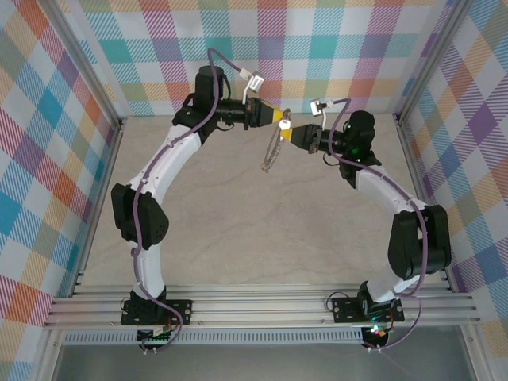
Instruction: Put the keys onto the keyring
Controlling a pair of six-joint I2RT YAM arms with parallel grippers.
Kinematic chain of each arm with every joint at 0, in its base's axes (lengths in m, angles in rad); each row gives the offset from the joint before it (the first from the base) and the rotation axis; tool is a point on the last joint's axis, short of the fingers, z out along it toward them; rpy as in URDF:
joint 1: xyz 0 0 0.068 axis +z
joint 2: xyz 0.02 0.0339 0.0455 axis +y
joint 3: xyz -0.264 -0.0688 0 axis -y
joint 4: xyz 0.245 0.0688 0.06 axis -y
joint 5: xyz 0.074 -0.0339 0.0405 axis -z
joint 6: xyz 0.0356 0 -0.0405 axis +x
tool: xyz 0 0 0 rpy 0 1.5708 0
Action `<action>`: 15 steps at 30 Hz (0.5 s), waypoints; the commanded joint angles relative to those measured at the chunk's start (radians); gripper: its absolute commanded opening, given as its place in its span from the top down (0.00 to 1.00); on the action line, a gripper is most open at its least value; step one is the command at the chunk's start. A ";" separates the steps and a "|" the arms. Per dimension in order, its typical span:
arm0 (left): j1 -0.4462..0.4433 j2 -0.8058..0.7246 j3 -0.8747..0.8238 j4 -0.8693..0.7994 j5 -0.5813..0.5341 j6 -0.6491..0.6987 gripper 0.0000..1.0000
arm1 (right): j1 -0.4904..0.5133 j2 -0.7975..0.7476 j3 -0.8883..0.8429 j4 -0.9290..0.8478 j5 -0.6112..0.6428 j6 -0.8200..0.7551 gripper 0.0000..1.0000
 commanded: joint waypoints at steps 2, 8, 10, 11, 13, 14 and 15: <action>-0.007 -0.095 -0.082 0.236 -0.038 -0.124 1.00 | 0.033 -0.050 -0.011 -0.035 0.000 -0.051 1.00; -0.007 -0.141 -0.200 0.437 -0.081 -0.253 1.00 | 0.061 -0.063 -0.023 -0.072 0.018 -0.075 1.00; -0.007 -0.157 -0.232 0.482 -0.097 -0.283 1.00 | 0.061 -0.071 -0.037 -0.073 0.029 -0.078 1.00; -0.007 -0.164 -0.245 0.500 -0.106 -0.293 1.00 | 0.061 -0.076 -0.043 -0.078 0.037 -0.081 1.00; -0.007 -0.176 -0.272 0.536 -0.120 -0.319 1.00 | 0.061 -0.083 -0.054 -0.078 0.047 -0.083 1.00; -0.006 -0.182 -0.284 0.549 -0.129 -0.330 1.00 | 0.061 -0.085 -0.060 -0.077 0.052 -0.081 1.00; -0.007 -0.187 -0.294 0.564 -0.138 -0.341 1.00 | 0.061 -0.086 -0.063 -0.074 0.056 -0.079 1.00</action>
